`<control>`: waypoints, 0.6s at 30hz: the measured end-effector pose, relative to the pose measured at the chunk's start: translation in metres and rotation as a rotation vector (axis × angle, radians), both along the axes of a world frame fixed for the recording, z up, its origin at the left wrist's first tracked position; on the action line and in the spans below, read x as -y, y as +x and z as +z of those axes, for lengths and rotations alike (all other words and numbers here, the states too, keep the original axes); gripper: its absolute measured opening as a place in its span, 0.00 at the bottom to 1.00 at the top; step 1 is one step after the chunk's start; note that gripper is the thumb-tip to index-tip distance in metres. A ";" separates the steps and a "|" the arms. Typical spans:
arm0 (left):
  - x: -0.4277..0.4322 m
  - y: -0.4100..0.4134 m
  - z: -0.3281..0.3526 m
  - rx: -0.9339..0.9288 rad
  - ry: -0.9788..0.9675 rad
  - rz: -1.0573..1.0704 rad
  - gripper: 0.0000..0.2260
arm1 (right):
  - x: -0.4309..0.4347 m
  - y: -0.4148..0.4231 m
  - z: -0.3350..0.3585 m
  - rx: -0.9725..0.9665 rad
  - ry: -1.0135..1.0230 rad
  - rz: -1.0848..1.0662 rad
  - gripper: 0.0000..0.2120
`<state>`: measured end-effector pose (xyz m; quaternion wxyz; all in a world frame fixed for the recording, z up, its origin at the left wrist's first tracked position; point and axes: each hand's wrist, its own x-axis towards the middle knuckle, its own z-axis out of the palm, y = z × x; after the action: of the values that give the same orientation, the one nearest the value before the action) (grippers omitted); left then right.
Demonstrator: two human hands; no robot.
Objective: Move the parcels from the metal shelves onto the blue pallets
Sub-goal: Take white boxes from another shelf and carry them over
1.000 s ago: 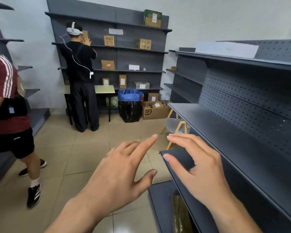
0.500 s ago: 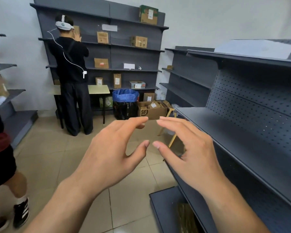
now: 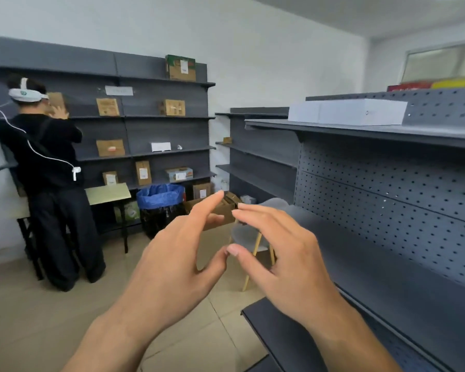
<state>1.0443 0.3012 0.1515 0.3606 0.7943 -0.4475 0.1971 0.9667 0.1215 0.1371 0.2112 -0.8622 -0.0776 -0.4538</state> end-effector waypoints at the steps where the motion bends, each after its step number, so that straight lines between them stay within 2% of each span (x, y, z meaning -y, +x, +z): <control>1: 0.010 0.010 0.006 0.013 0.014 -0.012 0.35 | 0.009 0.007 0.003 0.013 0.006 -0.009 0.21; 11: 0.099 0.115 0.039 0.156 -0.019 -0.098 0.39 | 0.096 0.090 0.035 0.148 -0.040 -0.104 0.20; 18: 0.153 0.144 0.048 0.218 -0.122 -0.288 0.39 | 0.125 0.093 0.051 0.187 -0.108 -0.215 0.19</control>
<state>1.1884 0.1479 0.1994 0.3818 0.6727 -0.5802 0.2553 1.0594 -0.0039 0.1876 0.1064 -0.8296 -0.0286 -0.5473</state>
